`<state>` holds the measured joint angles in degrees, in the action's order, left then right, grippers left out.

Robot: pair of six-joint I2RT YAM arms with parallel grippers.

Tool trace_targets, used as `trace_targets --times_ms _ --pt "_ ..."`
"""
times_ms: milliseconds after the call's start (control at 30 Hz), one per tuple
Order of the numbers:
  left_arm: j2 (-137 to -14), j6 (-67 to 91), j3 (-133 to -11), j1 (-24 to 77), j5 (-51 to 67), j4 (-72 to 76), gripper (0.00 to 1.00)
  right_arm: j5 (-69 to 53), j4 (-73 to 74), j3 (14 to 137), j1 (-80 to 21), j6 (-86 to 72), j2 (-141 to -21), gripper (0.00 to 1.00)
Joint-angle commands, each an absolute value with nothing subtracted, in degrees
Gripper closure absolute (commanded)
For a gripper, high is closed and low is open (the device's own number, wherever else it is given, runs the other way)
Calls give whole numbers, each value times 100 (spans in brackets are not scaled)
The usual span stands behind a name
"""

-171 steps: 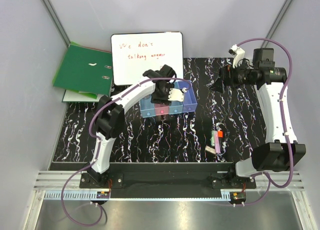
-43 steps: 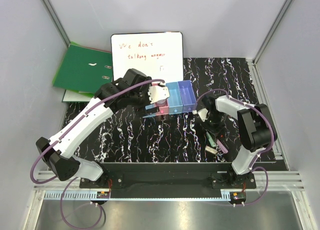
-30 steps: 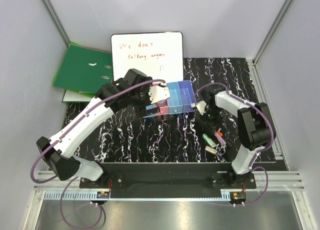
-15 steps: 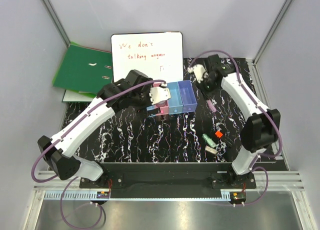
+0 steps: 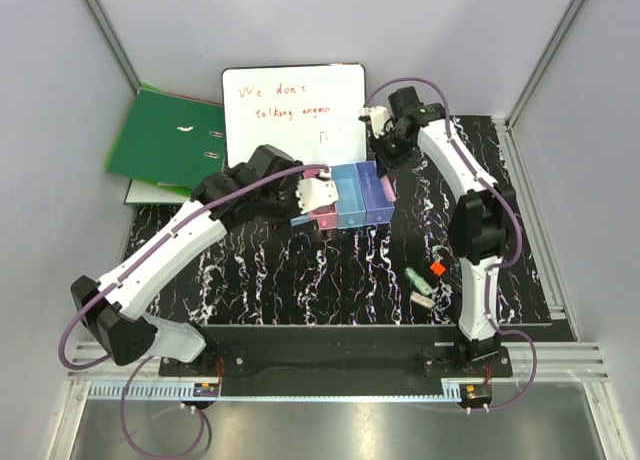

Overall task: Sort the stationery into containers
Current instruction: Place the pen in the storage box.

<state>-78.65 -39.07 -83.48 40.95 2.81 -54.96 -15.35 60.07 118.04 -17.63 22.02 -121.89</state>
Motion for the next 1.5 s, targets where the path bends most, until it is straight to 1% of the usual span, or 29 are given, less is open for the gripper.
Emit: trace_targets --times_ms 0,167,500,667,700,733,767,800,900,933,1033,1167,1267,1367,1400,1467 --pt "-7576 -3814 -8192 4122 325 -5221 1 -1977 6073 12575 -1802 2048 -12445 100" --pt "-7559 -3867 -8095 4122 325 -5159 1 -2100 6073 12709 -1811 2013 -12752 100" --pt "-7585 -4043 -8218 4113 272 -5150 1 -2197 6029 12375 -1863 2100 -13183 100" --pt "-7550 -4078 -8218 4113 237 -5159 1 -2136 6029 12542 -1863 2136 -13430 100" --pt "-7541 -4078 -8200 4113 237 -5150 1 -2136 6029 12559 -1863 2144 -13438 98" --pt "-7532 -4078 -8200 4113 246 -5150 1 -2127 6029 12577 -1863 2145 -13447 93" --pt "-7515 -4087 -8174 4113 246 -5150 1 -2110 6021 12586 -1863 2153 -13447 85" --pt "-7515 -4087 -8165 4113 255 -5150 1 -2109 6038 12577 -1872 2162 -13439 75" --pt "-7515 -4096 -8156 4113 290 -5142 1 -2092 6029 12490 -1863 2171 -13395 64" --pt "-7515 -4096 -8165 4113 299 -5150 1 -2083 6038 12472 -1863 2197 -13360 58" --pt "-7515 -4087 -8174 4113 325 -5142 1 -2039 6029 12402 -1863 2250 -13281 49" --pt "-7497 -4087 -8174 4113 334 -5142 1 -1855 6038 12392 -1863 2311 -13123 47" --pt "-7436 -4096 -8139 4113 343 -5142 1 -1697 6038 12384 -1863 2364 -12780 47" --pt "-7374 -4069 -8086 4113 369 -5133 1 -1679 6047 12165 -1863 2408 -12210 47" --pt "-7365 -4061 -8077 4113 387 -5133 1 -1687 6056 12068 -1863 2434 -11860 47" --pt "-7330 -4043 -8060 4113 413 -5124 1 -1722 6056 11614 -1854 2487 -11454 47"
